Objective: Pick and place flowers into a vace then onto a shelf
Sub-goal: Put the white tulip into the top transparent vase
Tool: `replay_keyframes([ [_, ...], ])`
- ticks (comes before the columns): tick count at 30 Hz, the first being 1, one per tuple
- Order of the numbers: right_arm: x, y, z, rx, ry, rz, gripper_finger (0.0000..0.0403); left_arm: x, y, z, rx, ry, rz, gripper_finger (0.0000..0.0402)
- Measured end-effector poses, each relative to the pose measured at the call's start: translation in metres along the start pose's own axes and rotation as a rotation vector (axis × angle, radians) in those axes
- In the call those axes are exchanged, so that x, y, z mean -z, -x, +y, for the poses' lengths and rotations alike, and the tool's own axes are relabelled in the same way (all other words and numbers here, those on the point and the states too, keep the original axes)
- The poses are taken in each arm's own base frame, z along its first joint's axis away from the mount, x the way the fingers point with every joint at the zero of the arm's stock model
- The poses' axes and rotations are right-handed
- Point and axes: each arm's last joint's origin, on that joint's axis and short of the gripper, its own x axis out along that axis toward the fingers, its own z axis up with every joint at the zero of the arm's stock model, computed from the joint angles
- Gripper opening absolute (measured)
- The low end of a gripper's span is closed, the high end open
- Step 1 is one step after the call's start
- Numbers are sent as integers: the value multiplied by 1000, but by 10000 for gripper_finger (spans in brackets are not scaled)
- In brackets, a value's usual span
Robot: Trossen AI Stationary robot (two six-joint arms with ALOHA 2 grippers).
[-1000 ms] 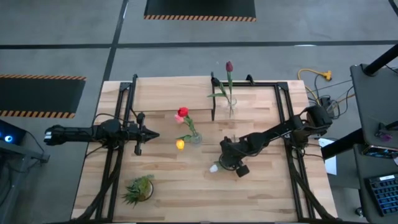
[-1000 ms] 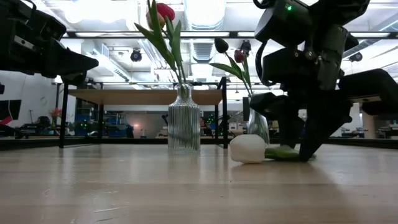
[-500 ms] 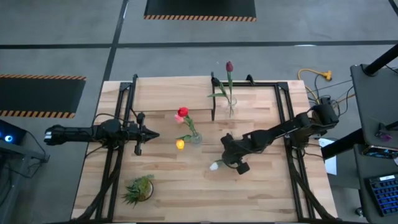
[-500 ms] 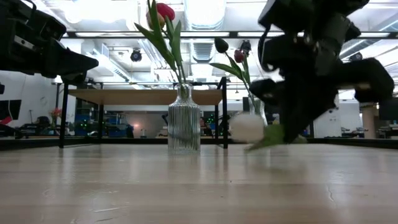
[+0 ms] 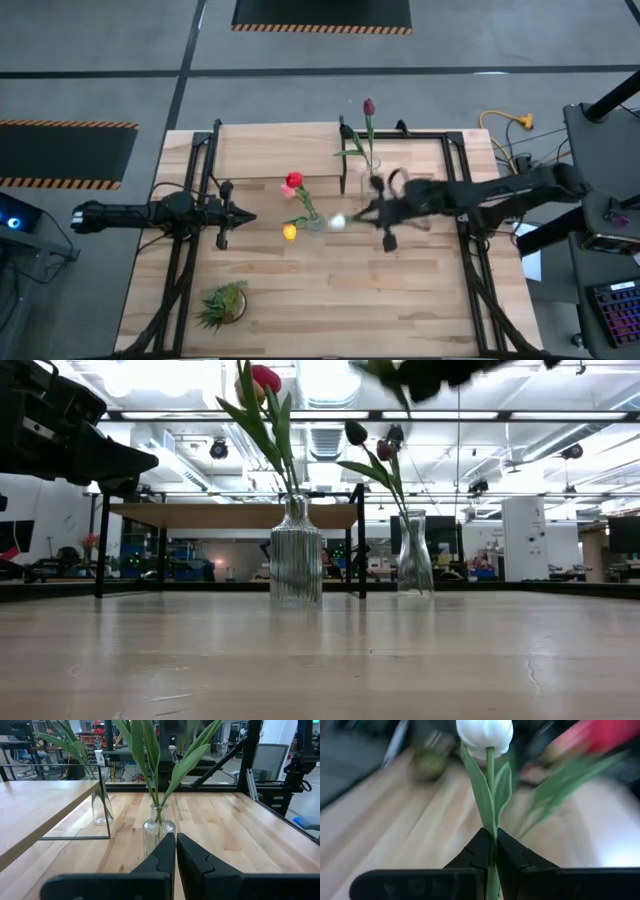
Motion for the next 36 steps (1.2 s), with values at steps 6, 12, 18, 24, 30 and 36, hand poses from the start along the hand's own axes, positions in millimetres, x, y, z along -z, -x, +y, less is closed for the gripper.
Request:
replay_keyframes([
  [6,-32,41,-32,321,-211,-309,13,0,0,0,0,0,0,0],
  [12,-23,56,-60,416,-454,-386,13,0,0,0,0,0,0,0],
  [18,-9,47,-74,395,-551,-378,13,0,0,0,0,0,0,0],
  [24,-5,39,-76,394,-585,-379,13,0,0,0,0,0,0,0],
  [30,14,33,-73,440,-634,-384,13,0,0,0,0,0,0,0],
  [36,33,38,-64,429,-672,-471,13,0,0,0,0,0,0,0],
])
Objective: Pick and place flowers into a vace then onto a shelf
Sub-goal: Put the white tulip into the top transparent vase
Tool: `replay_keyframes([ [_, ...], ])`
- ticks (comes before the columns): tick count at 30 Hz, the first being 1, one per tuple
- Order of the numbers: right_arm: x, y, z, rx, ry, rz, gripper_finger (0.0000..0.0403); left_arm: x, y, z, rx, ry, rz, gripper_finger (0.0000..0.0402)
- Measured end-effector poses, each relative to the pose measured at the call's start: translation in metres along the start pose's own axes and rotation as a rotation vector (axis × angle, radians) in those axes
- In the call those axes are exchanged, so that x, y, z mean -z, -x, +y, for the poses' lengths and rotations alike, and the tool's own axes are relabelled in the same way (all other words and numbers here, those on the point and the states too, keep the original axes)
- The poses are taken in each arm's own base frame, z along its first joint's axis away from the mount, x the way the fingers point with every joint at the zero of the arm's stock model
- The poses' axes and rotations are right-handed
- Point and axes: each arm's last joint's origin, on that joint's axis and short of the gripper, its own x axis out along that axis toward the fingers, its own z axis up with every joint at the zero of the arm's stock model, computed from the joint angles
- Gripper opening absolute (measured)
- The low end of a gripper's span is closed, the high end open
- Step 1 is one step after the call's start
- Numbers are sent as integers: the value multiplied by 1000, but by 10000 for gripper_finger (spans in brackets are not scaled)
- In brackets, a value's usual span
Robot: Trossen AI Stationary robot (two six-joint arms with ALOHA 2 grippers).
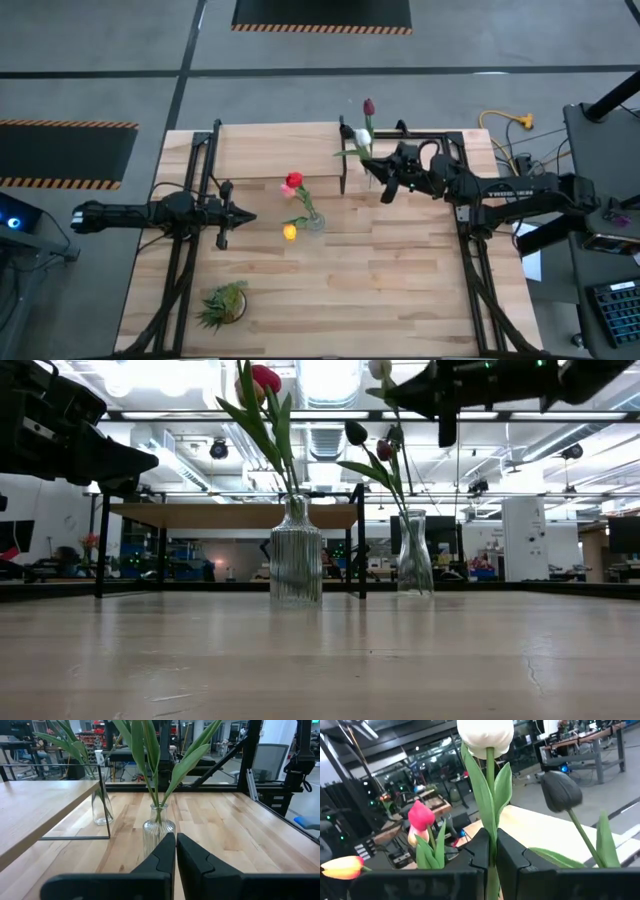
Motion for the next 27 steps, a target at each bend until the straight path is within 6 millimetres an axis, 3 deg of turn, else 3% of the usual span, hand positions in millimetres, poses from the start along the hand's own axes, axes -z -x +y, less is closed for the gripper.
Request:
replay_keyframes([
  [9,25,14,-15,17,-53,-55,13,0,0,0,0,0,0,0],
  [21,16,18,-16,2,-11,-189,13,0,0,0,0,0,0,0],
  [27,25,14,-26,48,-29,-155,13,0,0,0,0,0,0,0],
])
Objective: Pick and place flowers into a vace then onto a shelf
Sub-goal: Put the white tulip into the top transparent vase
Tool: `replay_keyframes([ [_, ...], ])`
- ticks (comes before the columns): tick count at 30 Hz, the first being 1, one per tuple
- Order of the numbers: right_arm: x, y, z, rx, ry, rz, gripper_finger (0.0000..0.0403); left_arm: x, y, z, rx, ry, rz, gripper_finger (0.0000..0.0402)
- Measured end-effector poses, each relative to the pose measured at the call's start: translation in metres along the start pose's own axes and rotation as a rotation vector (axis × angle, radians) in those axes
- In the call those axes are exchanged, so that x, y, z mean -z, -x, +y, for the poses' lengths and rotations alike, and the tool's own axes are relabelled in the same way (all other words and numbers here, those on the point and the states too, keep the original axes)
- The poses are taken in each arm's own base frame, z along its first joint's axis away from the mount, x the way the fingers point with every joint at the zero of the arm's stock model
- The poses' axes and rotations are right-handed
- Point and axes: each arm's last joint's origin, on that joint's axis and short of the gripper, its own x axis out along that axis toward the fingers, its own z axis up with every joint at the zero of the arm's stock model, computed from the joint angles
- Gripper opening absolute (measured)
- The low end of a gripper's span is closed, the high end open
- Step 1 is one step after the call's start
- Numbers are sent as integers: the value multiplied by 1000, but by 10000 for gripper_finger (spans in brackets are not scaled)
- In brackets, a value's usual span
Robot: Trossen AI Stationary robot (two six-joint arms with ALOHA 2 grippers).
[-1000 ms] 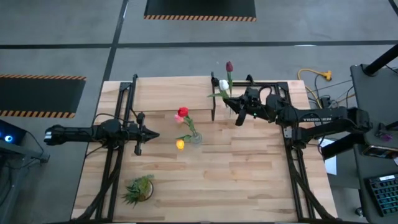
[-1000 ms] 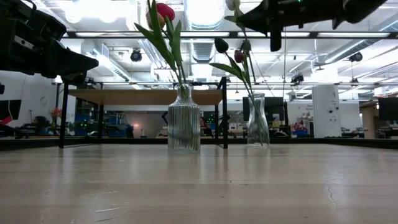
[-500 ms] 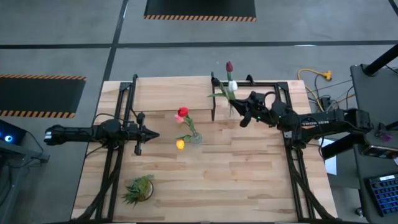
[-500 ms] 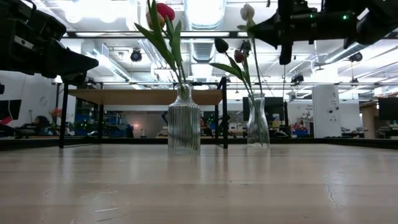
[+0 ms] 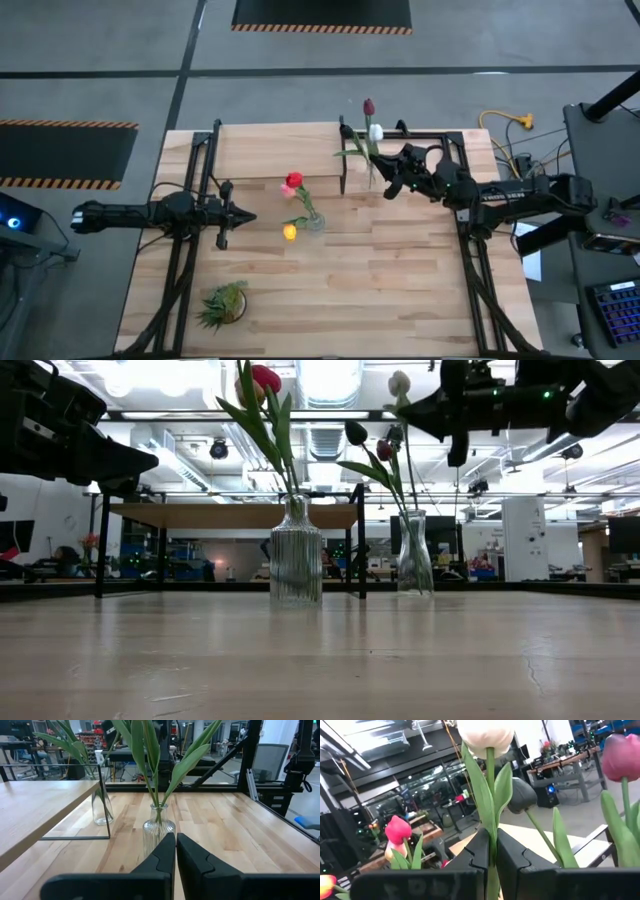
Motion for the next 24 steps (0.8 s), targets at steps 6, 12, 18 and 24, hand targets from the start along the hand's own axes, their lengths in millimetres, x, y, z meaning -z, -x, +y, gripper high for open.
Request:
replay_keyframes([
  [6,9,-6,-2,-1,-4,-2,13,0,0,0,0,0,0,0],
  [12,23,-12,-8,47,-6,39,13,0,0,0,-1,0,0,0],
  [18,34,-8,-14,63,-1,38,13,0,0,0,-1,0,0,0],
  [24,38,7,-21,63,-14,-22,13,0,0,0,0,0,0,0],
])
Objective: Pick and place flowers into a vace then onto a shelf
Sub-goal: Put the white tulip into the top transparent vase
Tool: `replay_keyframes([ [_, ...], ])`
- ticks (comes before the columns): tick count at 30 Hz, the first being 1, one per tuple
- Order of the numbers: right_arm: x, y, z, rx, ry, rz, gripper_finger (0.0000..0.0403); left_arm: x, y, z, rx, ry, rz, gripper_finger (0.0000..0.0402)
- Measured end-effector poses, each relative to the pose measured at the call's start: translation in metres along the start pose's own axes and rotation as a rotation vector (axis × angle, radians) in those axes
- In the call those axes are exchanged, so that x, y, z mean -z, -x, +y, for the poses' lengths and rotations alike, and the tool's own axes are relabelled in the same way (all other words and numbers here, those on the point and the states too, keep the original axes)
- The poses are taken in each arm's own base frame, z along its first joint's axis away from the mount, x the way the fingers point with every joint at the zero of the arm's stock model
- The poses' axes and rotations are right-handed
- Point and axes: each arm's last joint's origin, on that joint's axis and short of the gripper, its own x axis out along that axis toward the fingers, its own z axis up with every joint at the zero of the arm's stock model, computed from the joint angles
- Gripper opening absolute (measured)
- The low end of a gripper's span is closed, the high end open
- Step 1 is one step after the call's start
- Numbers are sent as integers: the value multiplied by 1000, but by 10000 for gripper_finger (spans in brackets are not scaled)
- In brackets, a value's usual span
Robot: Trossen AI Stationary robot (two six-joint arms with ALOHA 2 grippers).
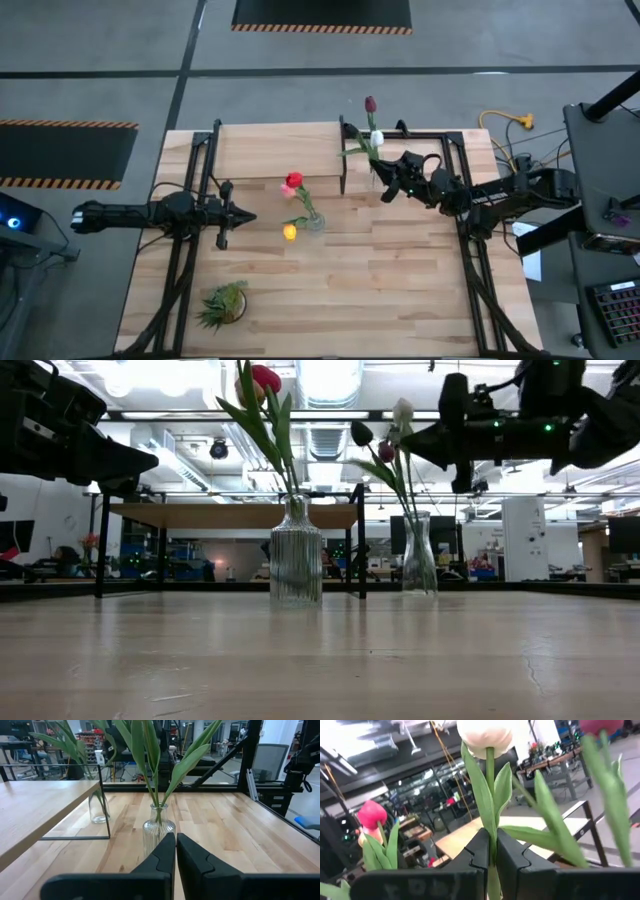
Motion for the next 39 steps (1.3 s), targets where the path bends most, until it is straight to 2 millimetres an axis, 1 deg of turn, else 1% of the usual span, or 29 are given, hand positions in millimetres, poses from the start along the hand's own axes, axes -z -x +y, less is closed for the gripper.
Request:
replay_keyframes([
  [4,-1,6,-3,1,-10,-43,13,0,0,0,0,0,0,0],
  [7,-1,6,-3,0,-9,-47,13,0,0,0,0,0,0,0],
  [13,-8,-3,3,-12,3,-78,13,0,0,0,0,0,0,0],
  [16,-9,-7,4,10,18,-90,13,0,0,0,0,0,0,0],
  [21,-3,-10,0,96,36,-96,13,0,0,0,0,0,0,0],
  [25,2,-11,-2,97,28,-96,13,0,0,0,0,0,0,0],
  [29,6,-14,-4,90,-31,-127,13,0,0,0,0,0,0,0],
  [34,14,-17,-7,103,-48,-129,13,0,0,0,0,0,0,0],
  [39,15,-17,-8,102,-50,-154,13,0,0,0,0,0,0,0],
])
